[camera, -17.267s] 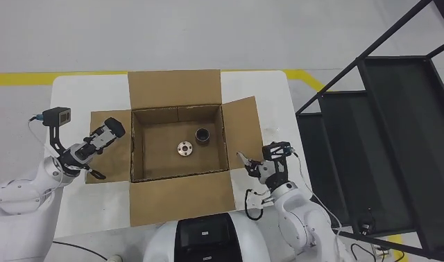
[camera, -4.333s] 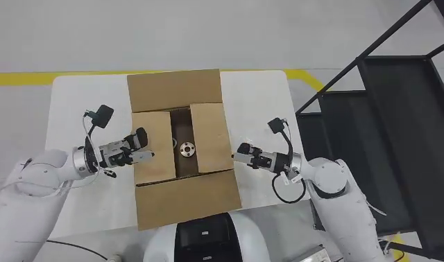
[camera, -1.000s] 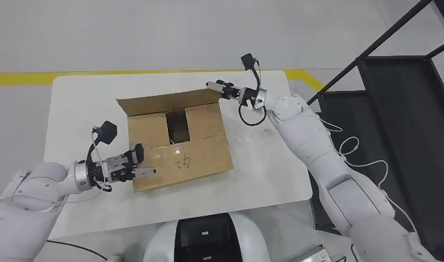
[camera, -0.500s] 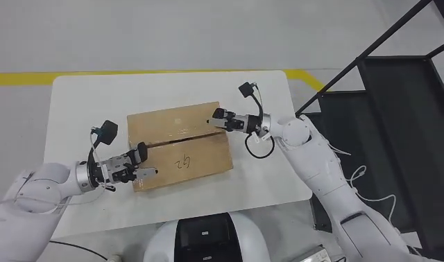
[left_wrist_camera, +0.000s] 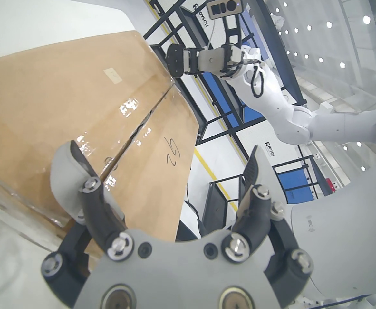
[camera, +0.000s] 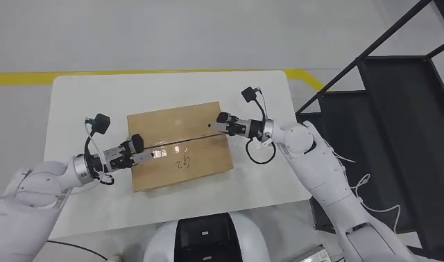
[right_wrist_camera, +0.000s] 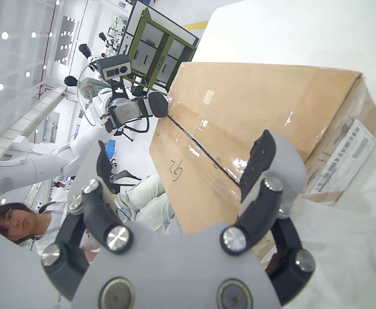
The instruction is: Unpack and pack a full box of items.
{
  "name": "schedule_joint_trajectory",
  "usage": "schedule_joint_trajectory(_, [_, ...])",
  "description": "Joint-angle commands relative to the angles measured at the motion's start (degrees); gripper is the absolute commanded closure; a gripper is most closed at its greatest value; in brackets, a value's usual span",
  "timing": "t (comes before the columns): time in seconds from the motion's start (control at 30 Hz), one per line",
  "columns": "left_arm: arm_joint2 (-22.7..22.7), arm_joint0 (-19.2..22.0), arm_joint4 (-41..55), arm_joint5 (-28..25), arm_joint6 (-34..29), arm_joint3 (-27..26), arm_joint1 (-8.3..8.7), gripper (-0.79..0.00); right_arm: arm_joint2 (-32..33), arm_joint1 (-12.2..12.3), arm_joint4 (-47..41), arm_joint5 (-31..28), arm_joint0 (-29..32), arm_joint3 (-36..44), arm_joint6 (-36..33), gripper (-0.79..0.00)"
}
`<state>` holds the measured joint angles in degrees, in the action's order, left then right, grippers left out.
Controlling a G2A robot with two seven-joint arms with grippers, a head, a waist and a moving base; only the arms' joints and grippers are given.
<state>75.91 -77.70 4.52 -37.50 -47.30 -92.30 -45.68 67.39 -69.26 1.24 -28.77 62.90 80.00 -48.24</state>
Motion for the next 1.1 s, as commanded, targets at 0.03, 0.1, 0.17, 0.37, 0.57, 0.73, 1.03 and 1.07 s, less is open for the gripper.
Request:
schedule_joint_trajectory(0.03, [-0.04,0.36,-0.72,1.09,0.35,0.45,-0.08,-0.785,1.13,0.33,-0.51,-0.15,0.91,1.51,0.38,-0.785])
schedule_joint_trajectory(0.1, [-0.08,0.26,-1.47,1.35,0.79,0.34,-0.14,-0.785,2.44,0.68,-0.74,-0.05,2.11,3.11,0.80,-0.785])
schedule_joint_trajectory(0.17, [-0.08,0.16,-1.77,1.68,0.73,0.30,-0.16,-0.785,4.29,1.13,-0.52,0.18,3.86,5.06,1.56,-0.785])
schedule_joint_trajectory(0.37, [-0.06,-0.05,-1.83,2.25,0.48,0.46,-0.20,-0.785,11.42,2.85,5.73,3.73,11.14,11.70,3.80,-0.785])
schedule_joint_trajectory(0.57, [-0.06,-0.05,-1.83,2.25,0.48,0.46,-0.20,-0.785,16.55,4.09,14.05,7.59,18.29,16.72,5.47,-0.785])
schedule_joint_trajectory(0.73, [-0.06,-0.05,-1.83,2.25,0.48,0.46,-0.20,-0.785,17.94,4.66,21.66,11.49,21.10,17.21,6.45,-0.785])
schedule_joint_trajectory(1.03, [-0.06,-0.05,-1.83,2.25,0.48,0.46,-0.20,-0.785,17.70,4.69,21.84,11.88,21.36,17.25,6.17,-0.785])
schedule_joint_trajectory(1.07, [-0.06,-0.05,-1.83,2.25,0.48,0.46,-0.20,-0.785,17.70,4.69,21.84,11.88,21.36,17.25,6.17,-0.785])
